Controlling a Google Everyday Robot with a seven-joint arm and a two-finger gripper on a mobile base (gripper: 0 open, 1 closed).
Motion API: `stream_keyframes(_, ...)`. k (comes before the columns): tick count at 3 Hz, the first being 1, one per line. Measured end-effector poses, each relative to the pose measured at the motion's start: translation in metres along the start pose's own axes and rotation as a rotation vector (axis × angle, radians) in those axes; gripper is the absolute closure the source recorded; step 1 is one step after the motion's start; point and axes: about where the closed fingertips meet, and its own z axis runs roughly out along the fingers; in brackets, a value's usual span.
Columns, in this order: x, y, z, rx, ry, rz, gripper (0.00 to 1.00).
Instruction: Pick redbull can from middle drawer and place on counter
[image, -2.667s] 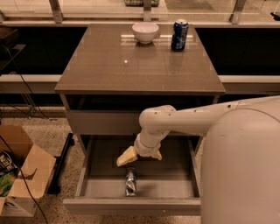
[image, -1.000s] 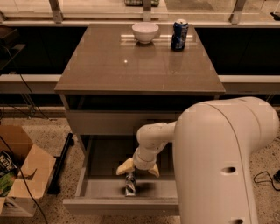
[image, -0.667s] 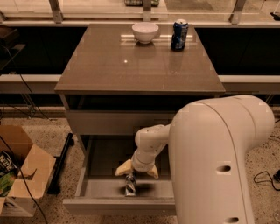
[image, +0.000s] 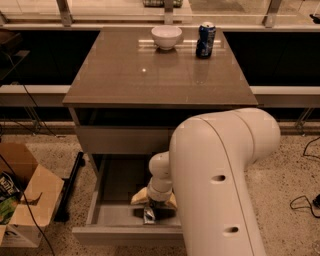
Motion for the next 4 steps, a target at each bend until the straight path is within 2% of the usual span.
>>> stream_keyframes(1, -0.003, -0.007, 0.01, -0.003, 0.011, 0.045, 0.26)
stream_keyframes(2, -0.004, -0.009, 0.007, -0.014, 0.004, 0.063, 0.5)
stream_keyframes(3, 0.0, -0.011, -0.007, -0.061, -0.018, 0.075, 0.73)
stream_keyframes(4, 0.002, -0.01, -0.037, -0.177, -0.045, 0.082, 0.96)
